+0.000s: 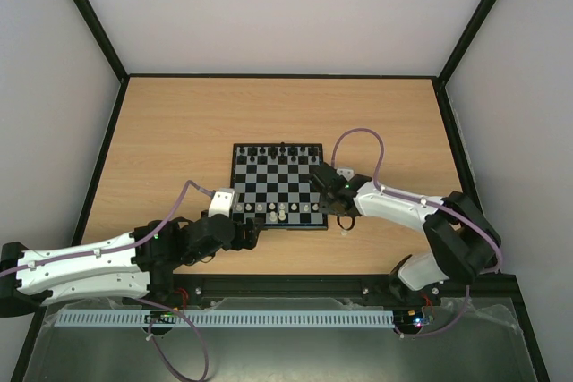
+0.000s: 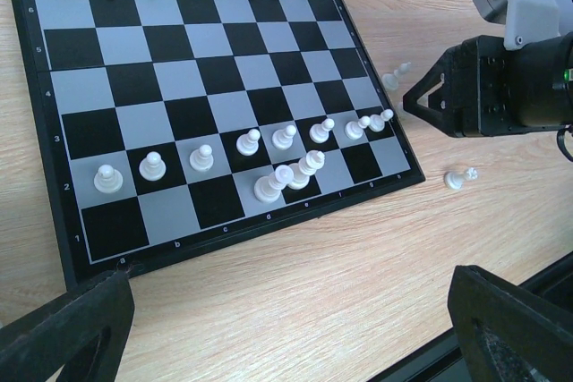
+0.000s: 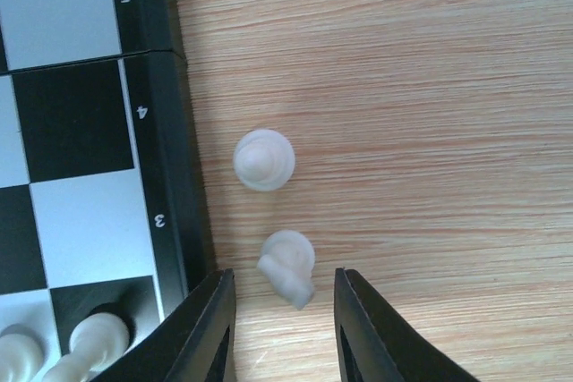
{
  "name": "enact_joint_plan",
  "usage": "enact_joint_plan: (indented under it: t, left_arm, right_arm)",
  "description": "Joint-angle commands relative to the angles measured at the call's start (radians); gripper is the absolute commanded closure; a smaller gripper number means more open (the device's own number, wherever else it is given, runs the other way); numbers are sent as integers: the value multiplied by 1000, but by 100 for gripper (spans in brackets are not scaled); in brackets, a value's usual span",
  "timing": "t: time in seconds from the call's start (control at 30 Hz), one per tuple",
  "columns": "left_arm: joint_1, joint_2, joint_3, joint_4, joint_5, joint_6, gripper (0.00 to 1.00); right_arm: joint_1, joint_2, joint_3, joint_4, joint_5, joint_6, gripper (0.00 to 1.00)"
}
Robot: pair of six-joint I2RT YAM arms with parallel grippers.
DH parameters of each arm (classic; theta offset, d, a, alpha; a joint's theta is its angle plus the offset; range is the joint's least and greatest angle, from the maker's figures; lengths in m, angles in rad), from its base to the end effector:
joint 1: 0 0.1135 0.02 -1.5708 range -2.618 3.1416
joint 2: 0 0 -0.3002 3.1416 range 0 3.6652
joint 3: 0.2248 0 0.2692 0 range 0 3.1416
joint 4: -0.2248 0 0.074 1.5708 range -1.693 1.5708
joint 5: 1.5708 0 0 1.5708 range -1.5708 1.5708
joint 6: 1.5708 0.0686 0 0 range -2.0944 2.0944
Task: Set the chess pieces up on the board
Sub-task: Pick up the chess piece at the center of the board.
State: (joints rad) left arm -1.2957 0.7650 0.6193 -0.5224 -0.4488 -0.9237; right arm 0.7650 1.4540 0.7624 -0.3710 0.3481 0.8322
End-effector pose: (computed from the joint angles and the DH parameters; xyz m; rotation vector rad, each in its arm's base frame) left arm 0.0771 -0.1636 0.2585 0.1717 2.2596 -0.7490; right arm 0.2274 0.1859 0.1695 0.2012 2.5342 0.1609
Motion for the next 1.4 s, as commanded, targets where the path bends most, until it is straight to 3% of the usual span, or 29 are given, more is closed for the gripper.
enact_joint_plan:
  t: [0.0, 0.83, 1.1, 1.37]
  left_arm:
    - [0, -9, -14, 0, -6, 13, 1]
    - [-1, 9, -9, 5, -3, 13, 1]
    - [1, 31, 1, 2, -14, 13, 1]
    - [4, 31, 10, -11, -32, 10, 1]
  right_arm:
    - [-19, 24, 21, -20, 20, -6, 71]
    - [-22, -24, 2, -48, 10, -27, 98]
    - [4, -163, -16, -106, -16, -29, 99]
    - [155, -246, 8, -166, -66, 11, 98]
